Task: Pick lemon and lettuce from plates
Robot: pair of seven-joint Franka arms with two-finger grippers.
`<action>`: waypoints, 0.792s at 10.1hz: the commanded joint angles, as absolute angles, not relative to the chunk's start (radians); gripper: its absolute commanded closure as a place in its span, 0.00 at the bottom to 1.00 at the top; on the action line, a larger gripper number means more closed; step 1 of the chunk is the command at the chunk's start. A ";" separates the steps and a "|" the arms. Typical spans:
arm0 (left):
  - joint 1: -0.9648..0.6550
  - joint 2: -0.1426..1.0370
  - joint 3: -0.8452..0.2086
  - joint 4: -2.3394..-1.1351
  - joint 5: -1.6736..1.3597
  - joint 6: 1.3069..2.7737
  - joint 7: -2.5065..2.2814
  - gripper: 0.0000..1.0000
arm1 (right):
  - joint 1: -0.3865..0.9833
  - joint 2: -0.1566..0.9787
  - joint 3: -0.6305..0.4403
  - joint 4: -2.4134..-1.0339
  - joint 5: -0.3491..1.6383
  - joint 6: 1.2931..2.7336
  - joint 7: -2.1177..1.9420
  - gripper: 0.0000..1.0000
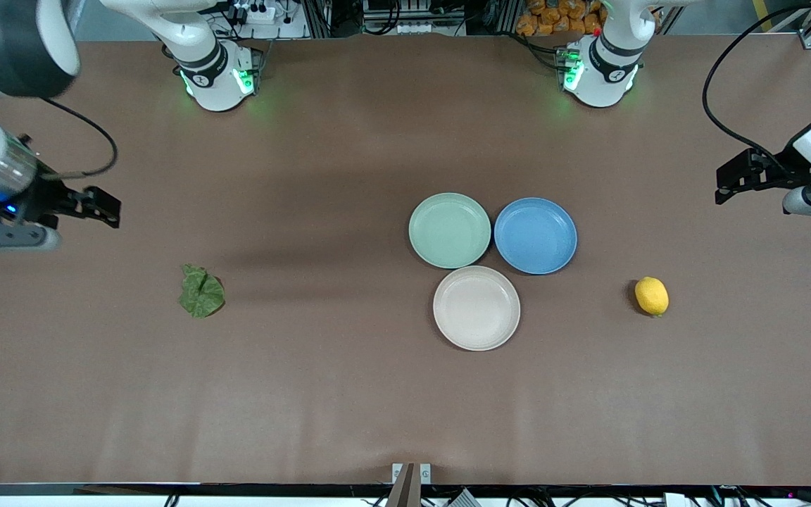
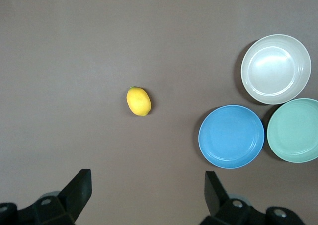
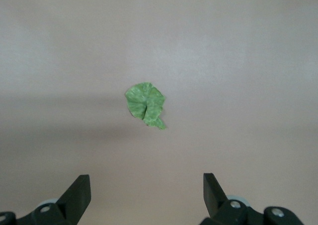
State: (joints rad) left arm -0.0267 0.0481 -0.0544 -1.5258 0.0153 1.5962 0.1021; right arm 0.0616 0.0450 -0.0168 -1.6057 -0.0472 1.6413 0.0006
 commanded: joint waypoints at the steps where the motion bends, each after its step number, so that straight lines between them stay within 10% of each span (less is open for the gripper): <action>1: -0.028 0.035 -0.055 -1.520 0.031 1.565 0.094 0.00 | 0.078 0.005 -0.064 -1.550 -0.011 1.567 -0.051 0.00; 8: -0.026 0.034 -0.055 -1.514 0.026 1.566 0.097 0.00 | 0.078 -0.009 -0.084 -1.465 -0.006 1.536 -0.052 0.00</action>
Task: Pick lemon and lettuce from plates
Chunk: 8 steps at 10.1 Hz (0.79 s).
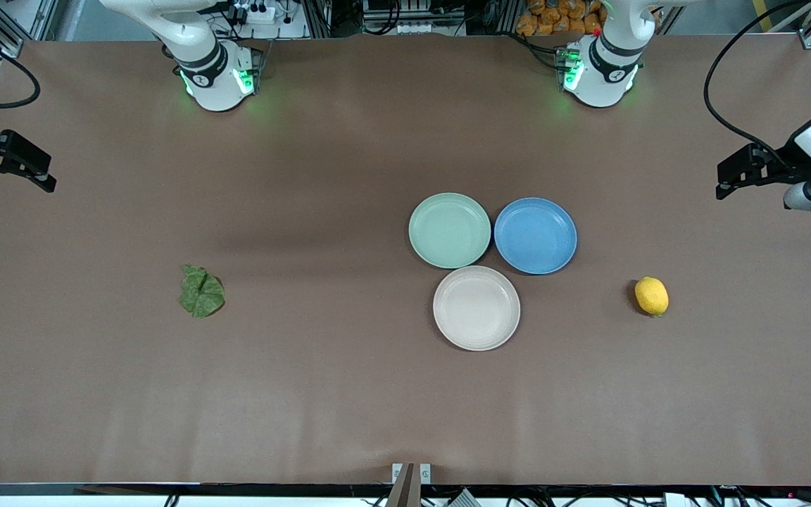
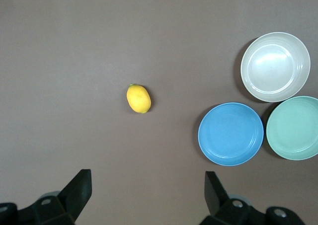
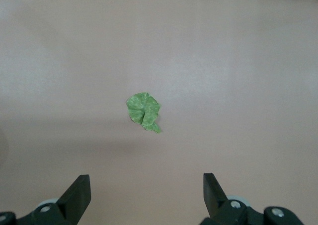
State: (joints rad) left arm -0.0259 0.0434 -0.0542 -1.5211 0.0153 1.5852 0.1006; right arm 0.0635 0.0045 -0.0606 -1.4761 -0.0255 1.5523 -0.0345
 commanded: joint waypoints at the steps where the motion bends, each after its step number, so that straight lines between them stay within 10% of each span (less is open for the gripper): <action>1: -0.026 0.034 -0.055 -1.514 0.029 1.565 0.097 0.00 | 0.081 -0.015 -0.086 -1.465 -0.011 1.536 -0.054 0.00; 8: -0.026 0.034 -0.055 -1.514 0.031 1.566 0.097 0.00 | 0.150 -0.011 -0.186 -1.437 -0.003 1.534 -0.055 0.00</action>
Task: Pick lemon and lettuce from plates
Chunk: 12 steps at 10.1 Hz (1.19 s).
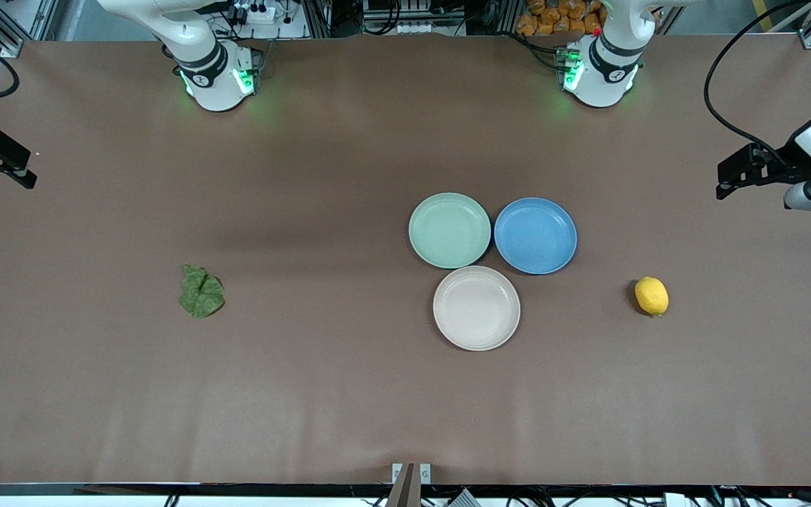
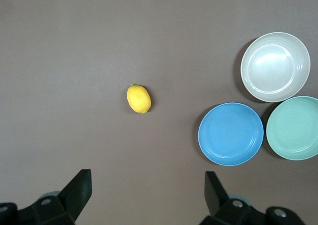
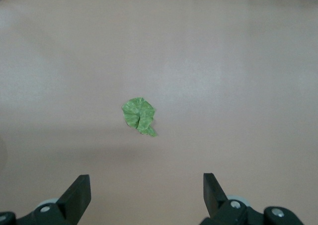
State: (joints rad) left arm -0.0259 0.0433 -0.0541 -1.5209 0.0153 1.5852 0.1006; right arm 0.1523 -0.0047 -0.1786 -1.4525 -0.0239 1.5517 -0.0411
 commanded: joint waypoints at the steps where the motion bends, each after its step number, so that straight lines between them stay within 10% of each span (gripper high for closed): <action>1: -0.026 0.034 -0.055 -1.514 0.031 1.566 0.097 0.00 | 0.146 -0.008 -0.183 -1.445 -0.003 1.531 -0.057 0.00; 12: -0.026 0.031 -0.058 -1.514 0.029 1.565 0.097 0.00 | 0.132 -0.023 -0.179 -1.483 -0.003 1.492 -0.107 0.00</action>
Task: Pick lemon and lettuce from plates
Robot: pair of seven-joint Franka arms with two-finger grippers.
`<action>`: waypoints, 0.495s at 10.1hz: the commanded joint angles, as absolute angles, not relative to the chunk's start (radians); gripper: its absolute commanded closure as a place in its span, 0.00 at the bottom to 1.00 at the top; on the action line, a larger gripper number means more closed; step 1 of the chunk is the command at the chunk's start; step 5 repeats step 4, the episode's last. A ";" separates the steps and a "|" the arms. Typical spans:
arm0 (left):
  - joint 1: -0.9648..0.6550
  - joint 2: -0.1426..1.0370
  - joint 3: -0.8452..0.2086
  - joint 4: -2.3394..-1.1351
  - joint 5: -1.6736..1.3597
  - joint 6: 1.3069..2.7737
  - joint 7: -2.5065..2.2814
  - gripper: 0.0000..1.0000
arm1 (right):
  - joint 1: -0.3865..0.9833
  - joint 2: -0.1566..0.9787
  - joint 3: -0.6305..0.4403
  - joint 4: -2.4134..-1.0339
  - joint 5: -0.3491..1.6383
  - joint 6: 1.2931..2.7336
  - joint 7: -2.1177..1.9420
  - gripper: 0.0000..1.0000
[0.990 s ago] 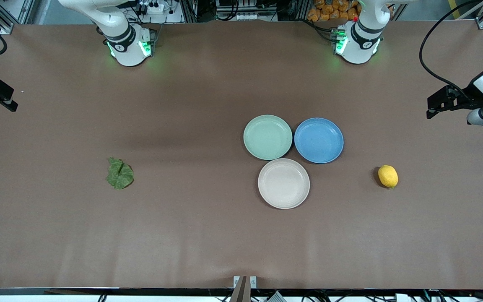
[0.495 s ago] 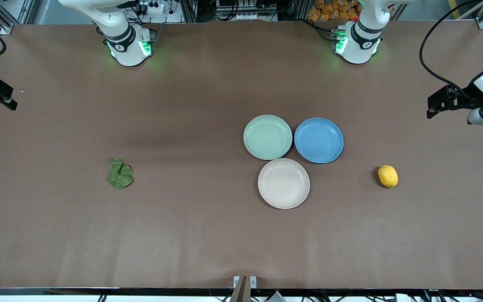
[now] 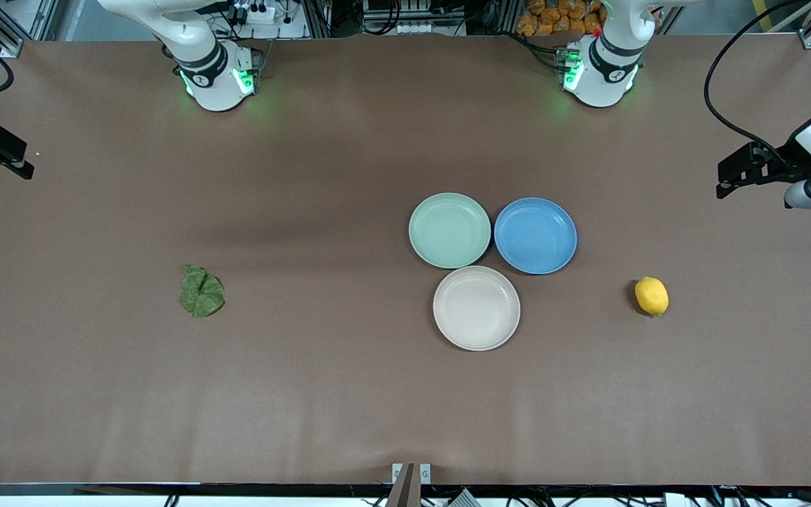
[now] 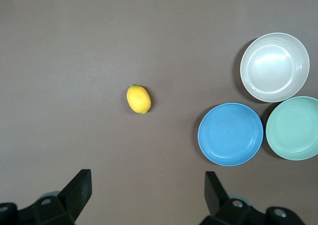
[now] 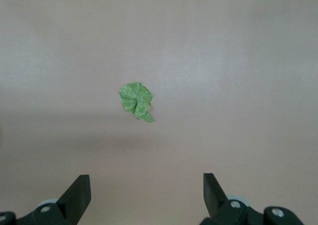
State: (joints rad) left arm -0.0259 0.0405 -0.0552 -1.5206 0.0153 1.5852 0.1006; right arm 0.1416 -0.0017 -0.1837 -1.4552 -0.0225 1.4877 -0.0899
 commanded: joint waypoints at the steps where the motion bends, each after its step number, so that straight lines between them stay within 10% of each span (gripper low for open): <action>1: -0.026 0.031 -0.058 -1.514 0.028 1.565 0.097 0.00 | 0.132 -0.044 -0.181 -1.520 -0.002 1.506 -0.107 0.00; 5: -0.026 0.031 -0.055 -1.514 0.026 1.565 0.097 0.00 | 0.127 -0.057 -0.175 -1.551 0.000 1.525 -0.098 0.00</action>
